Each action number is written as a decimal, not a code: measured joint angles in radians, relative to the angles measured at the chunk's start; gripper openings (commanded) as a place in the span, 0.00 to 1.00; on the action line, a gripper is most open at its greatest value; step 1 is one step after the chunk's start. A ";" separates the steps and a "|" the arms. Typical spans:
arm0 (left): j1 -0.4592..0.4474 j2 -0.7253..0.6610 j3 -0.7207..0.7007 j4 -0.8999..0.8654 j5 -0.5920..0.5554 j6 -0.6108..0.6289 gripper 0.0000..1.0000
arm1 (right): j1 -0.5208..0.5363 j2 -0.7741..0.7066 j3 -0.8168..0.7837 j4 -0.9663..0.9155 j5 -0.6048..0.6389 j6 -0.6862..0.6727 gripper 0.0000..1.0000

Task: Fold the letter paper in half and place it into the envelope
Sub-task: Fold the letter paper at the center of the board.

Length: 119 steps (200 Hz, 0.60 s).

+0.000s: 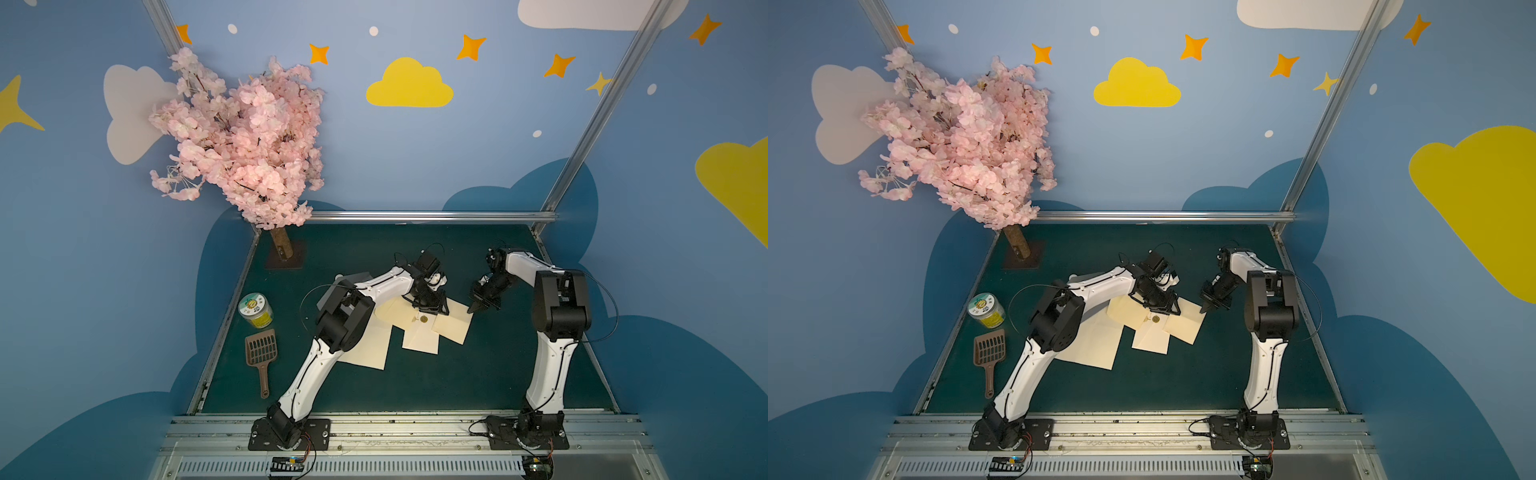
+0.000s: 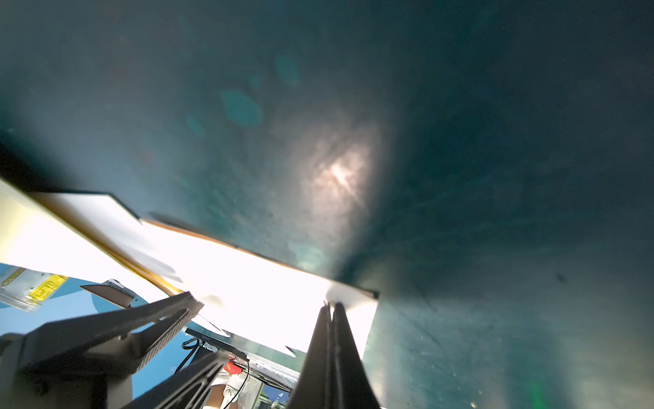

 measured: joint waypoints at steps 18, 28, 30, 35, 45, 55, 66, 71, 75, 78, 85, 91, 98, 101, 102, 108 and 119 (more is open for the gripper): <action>-0.001 0.000 -0.014 0.022 0.016 -0.004 0.36 | 0.000 0.005 0.005 -0.001 -0.004 -0.001 0.00; -0.001 0.000 -0.032 0.045 0.031 -0.014 0.34 | 0.000 0.006 0.005 -0.002 -0.006 -0.001 0.00; -0.001 0.000 -0.035 0.048 0.033 -0.014 0.34 | 0.000 0.006 0.006 -0.002 -0.006 -0.001 0.00; -0.001 -0.002 -0.045 0.062 0.045 -0.023 0.34 | 0.000 0.006 0.006 -0.002 -0.006 -0.002 0.00; 0.000 -0.008 -0.065 0.092 0.060 -0.034 0.33 | 0.000 0.008 0.008 -0.004 -0.008 -0.003 0.00; 0.000 -0.012 -0.085 0.121 0.074 -0.049 0.33 | 0.000 0.010 0.011 -0.006 -0.010 -0.005 0.00; -0.001 -0.012 -0.101 0.150 0.092 -0.065 0.31 | 0.000 0.011 0.012 -0.008 -0.013 -0.007 0.00; -0.001 -0.012 -0.106 0.162 0.098 -0.074 0.31 | 0.000 0.012 0.012 -0.009 -0.014 -0.007 0.00; -0.001 -0.012 -0.109 0.172 0.104 -0.081 0.30 | 0.000 0.012 0.013 -0.009 -0.014 -0.008 0.00; -0.001 -0.012 -0.113 0.178 0.106 -0.086 0.29 | 0.000 0.012 0.013 -0.009 -0.014 -0.008 0.00; -0.001 -0.012 -0.121 0.196 0.112 -0.095 0.27 | 0.000 0.012 0.013 -0.009 -0.014 -0.009 0.00; -0.001 -0.012 -0.129 0.211 0.118 -0.106 0.25 | 0.000 0.012 0.013 -0.009 -0.014 -0.010 0.00; -0.001 -0.012 -0.137 0.227 0.124 -0.118 0.21 | -0.001 0.012 0.013 -0.009 -0.014 -0.011 0.00; -0.001 -0.012 -0.141 0.235 0.127 -0.126 0.20 | -0.001 0.012 0.013 -0.009 -0.014 -0.012 0.00; -0.001 -0.012 -0.142 0.236 0.128 -0.129 0.19 | -0.001 0.012 0.013 -0.009 -0.014 -0.012 0.00; -0.001 -0.012 -0.150 0.250 0.132 -0.138 0.15 | -0.001 0.012 0.013 -0.009 -0.015 -0.014 0.00; -0.002 -0.012 -0.162 0.270 0.137 -0.155 0.06 | -0.004 0.012 0.012 -0.009 -0.016 -0.015 0.00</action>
